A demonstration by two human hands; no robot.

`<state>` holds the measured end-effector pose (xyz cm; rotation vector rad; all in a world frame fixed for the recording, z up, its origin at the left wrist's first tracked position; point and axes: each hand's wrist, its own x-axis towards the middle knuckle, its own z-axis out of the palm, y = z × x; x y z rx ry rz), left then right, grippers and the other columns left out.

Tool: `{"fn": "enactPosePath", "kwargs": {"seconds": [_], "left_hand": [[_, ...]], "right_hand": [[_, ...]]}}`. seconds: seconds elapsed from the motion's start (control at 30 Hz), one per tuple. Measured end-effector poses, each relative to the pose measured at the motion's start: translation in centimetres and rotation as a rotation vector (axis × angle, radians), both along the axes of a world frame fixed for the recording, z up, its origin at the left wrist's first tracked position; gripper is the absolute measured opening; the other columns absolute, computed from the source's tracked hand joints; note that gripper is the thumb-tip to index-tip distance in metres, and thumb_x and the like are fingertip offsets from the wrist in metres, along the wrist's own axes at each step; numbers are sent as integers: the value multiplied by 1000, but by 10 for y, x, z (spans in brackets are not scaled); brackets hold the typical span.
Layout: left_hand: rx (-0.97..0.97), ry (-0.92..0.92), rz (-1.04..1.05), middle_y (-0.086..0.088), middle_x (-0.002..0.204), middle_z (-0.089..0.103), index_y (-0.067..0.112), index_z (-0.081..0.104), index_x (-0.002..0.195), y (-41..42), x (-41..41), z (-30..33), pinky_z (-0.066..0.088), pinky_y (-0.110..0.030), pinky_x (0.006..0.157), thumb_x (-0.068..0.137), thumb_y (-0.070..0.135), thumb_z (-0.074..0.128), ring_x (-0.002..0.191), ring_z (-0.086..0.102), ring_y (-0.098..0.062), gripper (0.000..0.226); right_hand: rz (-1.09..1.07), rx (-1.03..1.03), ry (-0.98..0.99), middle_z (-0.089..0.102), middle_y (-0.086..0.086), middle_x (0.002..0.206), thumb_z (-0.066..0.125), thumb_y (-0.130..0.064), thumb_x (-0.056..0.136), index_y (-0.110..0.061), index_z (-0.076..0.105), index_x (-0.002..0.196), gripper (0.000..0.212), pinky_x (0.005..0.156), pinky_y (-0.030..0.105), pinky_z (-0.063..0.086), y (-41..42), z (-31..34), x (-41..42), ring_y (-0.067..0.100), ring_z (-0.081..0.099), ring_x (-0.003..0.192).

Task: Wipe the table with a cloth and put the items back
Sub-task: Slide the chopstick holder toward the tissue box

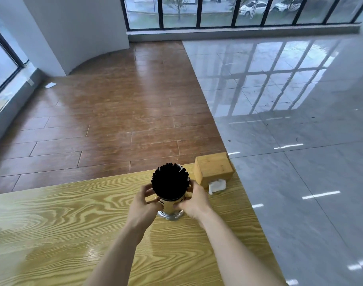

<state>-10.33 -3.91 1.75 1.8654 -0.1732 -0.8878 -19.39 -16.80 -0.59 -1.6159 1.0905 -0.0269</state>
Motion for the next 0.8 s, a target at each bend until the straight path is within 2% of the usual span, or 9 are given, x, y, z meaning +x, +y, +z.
{"fn": "enactPosePath", "kwargs": {"seconds": [0.1, 0.27, 0.37, 0.43, 0.53, 0.6, 0.7, 0.73, 0.8], "left_hand": [[-12, 32, -59, 5, 128, 64, 29, 56, 131, -17, -35, -2, 49, -21, 70, 78, -8, 57, 104, 70, -11, 65], [-46, 71, -149, 6, 130, 62, 30, 55, 132, -48, -89, -5, 53, -23, 74, 78, -1, 60, 108, 70, -11, 63], [-76, 102, -183, 7, 133, 59, 26, 50, 137, -64, -112, -5, 54, -17, 68, 80, -3, 62, 111, 67, -10, 65], [-93, 114, -213, 8, 135, 57, 26, 47, 139, -72, -123, -5, 54, -16, 68, 79, -4, 63, 115, 65, -8, 69], [-118, 124, -249, 9, 139, 55, 24, 43, 144, -75, -132, -8, 56, -19, 74, 78, -3, 68, 119, 61, -8, 75], [-126, 134, -272, 10, 145, 51, 25, 37, 150, -74, -134, -9, 58, -19, 74, 80, -2, 68, 122, 59, -10, 81], [-104, 128, -289, 12, 141, 47, 27, 30, 154, -68, -131, -13, 55, -15, 70, 83, 2, 70, 120, 58, -12, 86], [-89, 128, -284, 10, 143, 46, 26, 29, 155, -64, -129, -14, 54, -16, 73, 83, 4, 71, 122, 57, -14, 86], [-54, 116, -274, 5, 151, 44, 27, 29, 156, -50, -121, -18, 50, -19, 80, 84, 5, 68, 126, 55, -16, 84]], "right_hand": [[-46, -1, 17, 61, -6, 114, 87, 1, 68, -22, 51, 135, 79, 91, 24, 46, -18, 3, -42, 11, 59, 111], [-118, -36, 78, 62, 0, 121, 82, 6, 70, -17, 53, 137, 77, 101, 32, 47, -47, 6, -100, 21, 58, 122], [-138, -67, 97, 61, -1, 112, 79, 7, 72, -18, 55, 134, 71, 92, 28, 47, -61, 8, -123, 18, 59, 110], [-172, -67, 111, 63, -1, 113, 78, 4, 72, -19, 54, 133, 69, 96, 32, 50, -67, 8, -133, 18, 59, 108], [-212, -39, 112, 67, 1, 120, 77, 3, 70, -24, 52, 136, 76, 102, 41, 52, -71, 2, -142, 23, 62, 116], [-219, -18, 57, 66, -2, 120, 74, 9, 70, -28, 51, 136, 79, 101, 39, 52, -71, -4, -146, 20, 62, 117], [-263, 14, 17, 64, -4, 125, 70, 14, 73, -30, 47, 143, 86, 97, 35, 53, -66, -4, -148, 17, 61, 118], [-298, 28, 30, 65, -4, 122, 69, 13, 74, -28, 48, 143, 83, 95, 36, 54, -62, -5, -149, 19, 62, 116], [-368, 65, 107, 68, 0, 113, 69, 6, 76, -21, 56, 133, 65, 90, 35, 52, -49, -9, -152, 24, 64, 108]]}}
